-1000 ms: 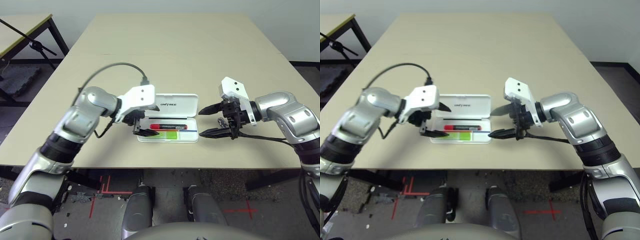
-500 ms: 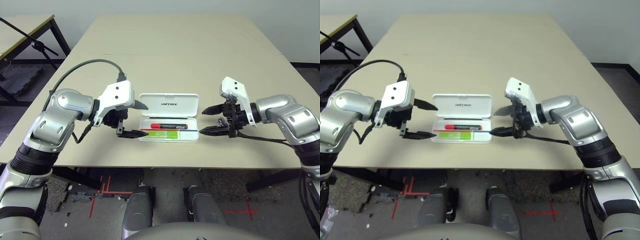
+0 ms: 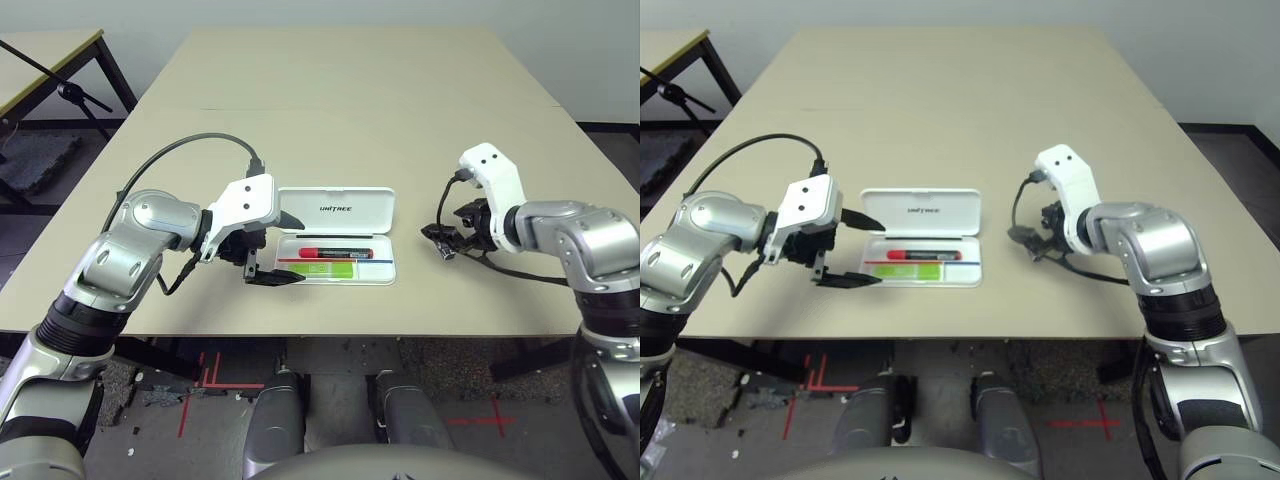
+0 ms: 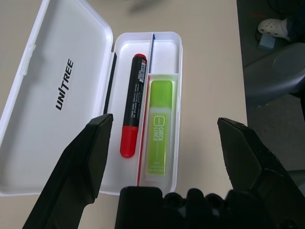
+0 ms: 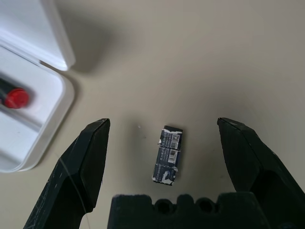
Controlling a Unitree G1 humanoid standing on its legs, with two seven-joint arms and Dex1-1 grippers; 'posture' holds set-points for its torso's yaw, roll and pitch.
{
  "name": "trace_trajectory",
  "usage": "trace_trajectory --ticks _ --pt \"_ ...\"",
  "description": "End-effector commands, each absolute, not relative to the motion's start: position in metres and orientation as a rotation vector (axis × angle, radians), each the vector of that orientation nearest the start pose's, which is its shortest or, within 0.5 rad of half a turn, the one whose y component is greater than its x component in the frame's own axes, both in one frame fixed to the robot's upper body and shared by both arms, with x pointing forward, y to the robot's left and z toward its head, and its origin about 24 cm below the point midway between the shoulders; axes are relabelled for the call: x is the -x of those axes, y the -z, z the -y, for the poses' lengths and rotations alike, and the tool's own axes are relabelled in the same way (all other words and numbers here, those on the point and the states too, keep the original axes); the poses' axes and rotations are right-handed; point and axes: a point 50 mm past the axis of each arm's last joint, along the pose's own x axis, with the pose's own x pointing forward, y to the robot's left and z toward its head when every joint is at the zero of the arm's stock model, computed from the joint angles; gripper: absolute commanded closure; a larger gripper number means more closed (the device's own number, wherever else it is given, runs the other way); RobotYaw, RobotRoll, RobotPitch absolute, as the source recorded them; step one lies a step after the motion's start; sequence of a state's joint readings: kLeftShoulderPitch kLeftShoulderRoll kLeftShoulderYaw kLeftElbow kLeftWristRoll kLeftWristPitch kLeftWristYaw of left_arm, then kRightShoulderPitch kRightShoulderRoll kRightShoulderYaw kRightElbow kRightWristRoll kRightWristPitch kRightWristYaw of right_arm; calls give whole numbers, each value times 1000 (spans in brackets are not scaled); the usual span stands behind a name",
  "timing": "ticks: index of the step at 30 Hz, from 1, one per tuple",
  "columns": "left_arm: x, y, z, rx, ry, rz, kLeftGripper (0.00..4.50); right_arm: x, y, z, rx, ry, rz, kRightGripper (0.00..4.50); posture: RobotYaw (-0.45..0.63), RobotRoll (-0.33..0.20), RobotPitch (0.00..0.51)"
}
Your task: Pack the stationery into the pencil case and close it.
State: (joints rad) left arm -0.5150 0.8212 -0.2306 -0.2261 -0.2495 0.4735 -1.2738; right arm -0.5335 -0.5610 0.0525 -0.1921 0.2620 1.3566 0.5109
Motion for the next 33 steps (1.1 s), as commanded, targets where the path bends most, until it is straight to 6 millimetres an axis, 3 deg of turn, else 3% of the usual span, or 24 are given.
trace_trajectory --ticks 1,16,27,29,33 --pt "-271 -171 -162 -683 1401 -297 64 -293 -123 196 193 -403 -751 0 -45 0 90" --pt "-269 -170 -160 -690 1396 -303 64 -290 -94 190 193 -423 -830 0 -23 0 88" --pt "-270 -169 -159 -690 1394 -302 0 -290 -98 192 207 -428 -819 4007 -26 0 84" --pt "-270 -169 -159 -692 1394 -302 0 -293 -103 197 225 -432 -799 4174 -26 0 83" --pt "-271 -169 -159 -692 1392 -302 0 -292 -122 201 311 -609 -717 4174 -28 0 80"
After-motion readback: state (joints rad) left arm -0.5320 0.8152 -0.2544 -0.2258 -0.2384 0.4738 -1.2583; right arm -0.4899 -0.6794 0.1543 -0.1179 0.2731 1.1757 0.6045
